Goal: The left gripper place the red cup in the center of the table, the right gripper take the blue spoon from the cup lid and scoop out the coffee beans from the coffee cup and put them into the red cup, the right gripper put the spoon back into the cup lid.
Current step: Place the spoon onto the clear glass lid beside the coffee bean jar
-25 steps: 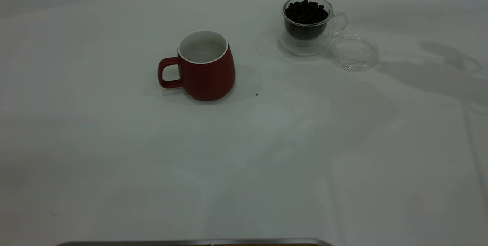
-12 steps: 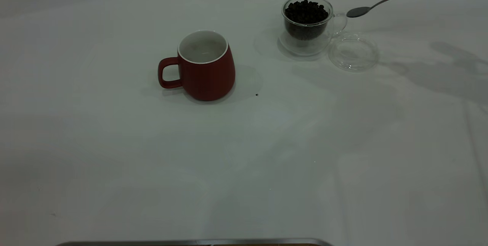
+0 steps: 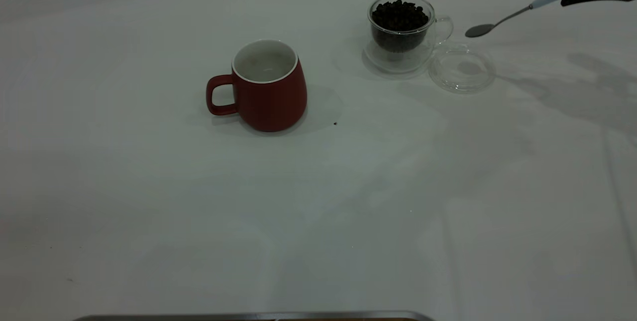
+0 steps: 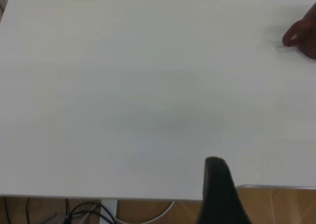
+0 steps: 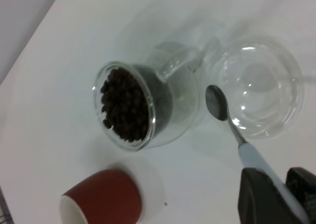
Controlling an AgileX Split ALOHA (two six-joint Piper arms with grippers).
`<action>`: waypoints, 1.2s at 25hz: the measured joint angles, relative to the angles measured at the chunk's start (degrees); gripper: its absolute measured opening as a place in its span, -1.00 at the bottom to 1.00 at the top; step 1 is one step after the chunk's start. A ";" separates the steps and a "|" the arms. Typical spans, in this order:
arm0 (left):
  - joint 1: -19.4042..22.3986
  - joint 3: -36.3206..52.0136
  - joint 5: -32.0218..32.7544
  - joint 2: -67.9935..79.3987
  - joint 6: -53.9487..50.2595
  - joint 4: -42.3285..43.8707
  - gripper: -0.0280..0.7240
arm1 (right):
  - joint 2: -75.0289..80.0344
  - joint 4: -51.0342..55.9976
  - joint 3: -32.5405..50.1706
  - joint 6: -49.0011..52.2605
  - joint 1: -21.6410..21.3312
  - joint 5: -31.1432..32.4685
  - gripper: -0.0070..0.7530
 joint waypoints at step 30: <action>0.00 0.00 0.00 0.00 0.00 0.00 0.50 | 10.32 17.89 0.00 -15.79 3.08 -3.36 -0.68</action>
